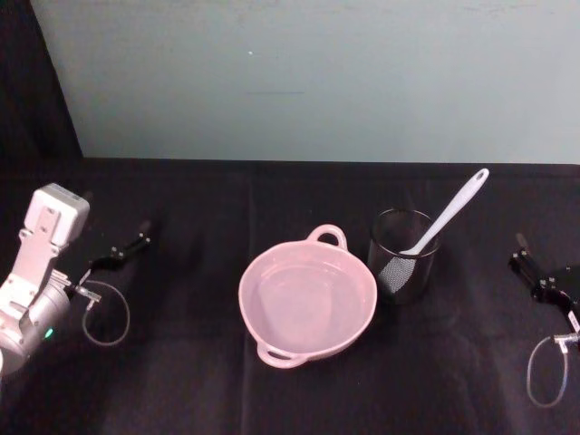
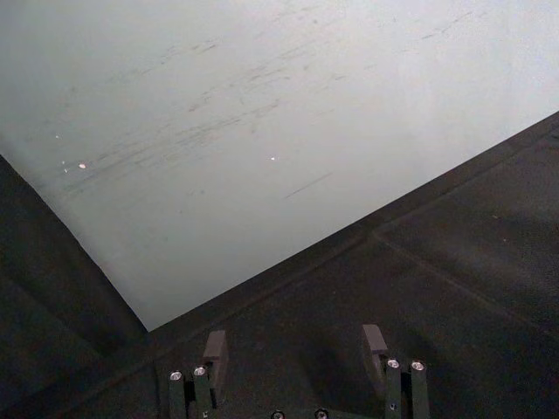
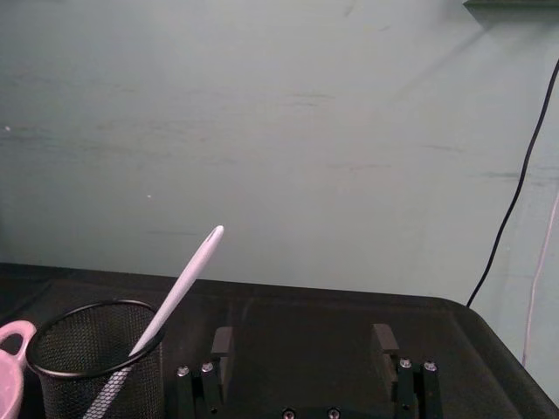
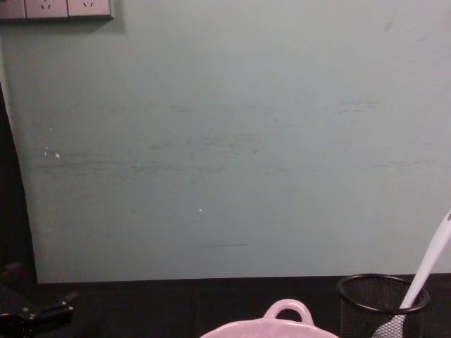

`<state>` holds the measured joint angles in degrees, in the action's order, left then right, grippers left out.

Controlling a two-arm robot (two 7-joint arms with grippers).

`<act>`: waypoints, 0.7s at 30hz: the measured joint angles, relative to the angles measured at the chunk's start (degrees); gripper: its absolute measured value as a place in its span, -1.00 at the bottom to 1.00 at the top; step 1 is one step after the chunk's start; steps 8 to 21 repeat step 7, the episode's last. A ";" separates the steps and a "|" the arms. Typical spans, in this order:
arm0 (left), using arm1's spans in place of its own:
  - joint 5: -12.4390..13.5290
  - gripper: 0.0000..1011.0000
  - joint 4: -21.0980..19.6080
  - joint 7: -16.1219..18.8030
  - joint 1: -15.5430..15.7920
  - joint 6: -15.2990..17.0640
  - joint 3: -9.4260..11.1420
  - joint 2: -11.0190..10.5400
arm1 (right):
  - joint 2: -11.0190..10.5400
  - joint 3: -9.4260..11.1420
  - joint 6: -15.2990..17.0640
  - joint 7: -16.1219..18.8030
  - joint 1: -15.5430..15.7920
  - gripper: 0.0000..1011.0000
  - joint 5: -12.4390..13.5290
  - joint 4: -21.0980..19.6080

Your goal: Use the one hand to pick up the spoon and stir the clear water in the bowl.

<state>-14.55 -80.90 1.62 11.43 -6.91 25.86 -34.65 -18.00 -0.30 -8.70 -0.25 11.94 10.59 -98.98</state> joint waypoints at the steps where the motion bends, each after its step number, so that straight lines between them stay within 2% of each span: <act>1: 0.00 0.99 0.00 0.00 0.00 0.00 0.00 0.00 | 0.00 0.00 0.00 0.00 0.00 0.98 0.00 0.00; 21: 0.00 0.99 0.00 0.00 0.00 0.00 0.00 0.00 | 0.00 0.00 0.00 0.00 0.00 0.98 0.00 0.00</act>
